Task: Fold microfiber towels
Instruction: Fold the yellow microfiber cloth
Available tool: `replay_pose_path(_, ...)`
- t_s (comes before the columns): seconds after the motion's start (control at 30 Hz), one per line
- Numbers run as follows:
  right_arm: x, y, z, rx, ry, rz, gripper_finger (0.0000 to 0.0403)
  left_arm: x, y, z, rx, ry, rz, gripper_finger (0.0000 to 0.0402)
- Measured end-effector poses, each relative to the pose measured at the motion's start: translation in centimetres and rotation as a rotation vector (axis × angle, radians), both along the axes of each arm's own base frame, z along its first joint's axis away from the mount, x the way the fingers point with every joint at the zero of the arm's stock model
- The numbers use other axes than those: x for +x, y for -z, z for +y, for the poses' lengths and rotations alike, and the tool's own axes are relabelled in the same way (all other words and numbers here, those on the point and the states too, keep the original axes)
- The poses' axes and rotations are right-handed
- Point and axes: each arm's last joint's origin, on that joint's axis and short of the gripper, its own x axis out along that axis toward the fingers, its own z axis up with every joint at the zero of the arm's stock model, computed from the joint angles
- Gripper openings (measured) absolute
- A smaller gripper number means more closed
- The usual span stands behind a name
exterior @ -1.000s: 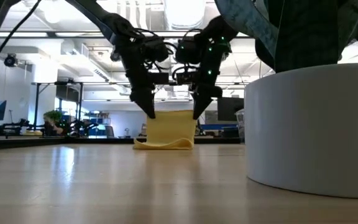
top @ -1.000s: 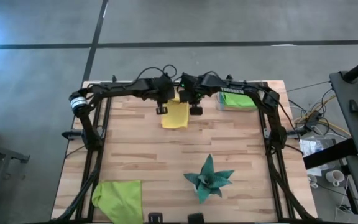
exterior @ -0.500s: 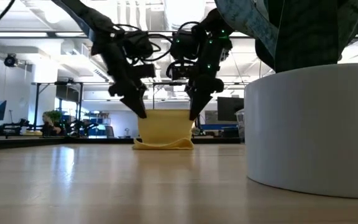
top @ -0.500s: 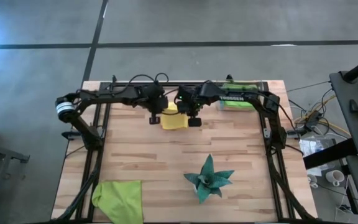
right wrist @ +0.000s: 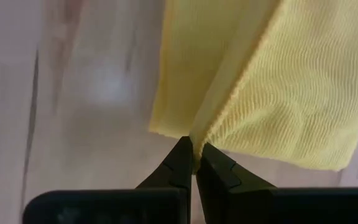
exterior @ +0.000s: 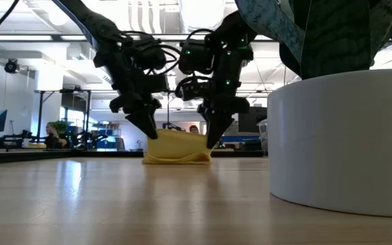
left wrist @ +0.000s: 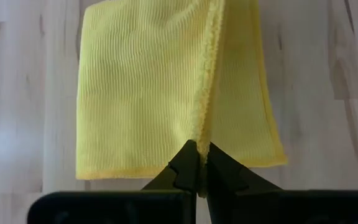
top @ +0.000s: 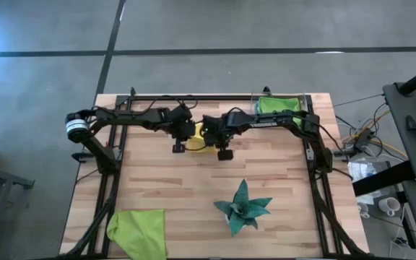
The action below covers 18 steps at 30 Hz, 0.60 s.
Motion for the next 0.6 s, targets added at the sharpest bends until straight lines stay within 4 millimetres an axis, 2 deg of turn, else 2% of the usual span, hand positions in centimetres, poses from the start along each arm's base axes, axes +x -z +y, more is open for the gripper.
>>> replay_pose_path(0.2, 0.3, 0.0, 0.1, 0.002, 0.035, -0.028, 0.0014, -0.2, 0.2, -0.3, -0.015, 0.005, 0.034, 0.0)
replay_pose_path(0.3, 0.4, 0.0, 0.1, 0.006, 0.043, -0.035, 0.0038, -0.4, 0.4, -0.5, -0.024, 0.005, 0.061, 0.0007)
replay_pose_path(0.43, 0.5, -0.1, 0.4, 0.048, 0.05, -0.054, 0.0092, -0.7, 0.3, -0.6, -0.035, 0.005, 0.093, 0.0049)
replay_pose_path(0.6, 0.3, -0.9, 0.5, 0.057, 0.042, -0.069, 0.0159, -1.5, -1.6, -1.1, -0.058, -0.006, 0.12, 0.0122)
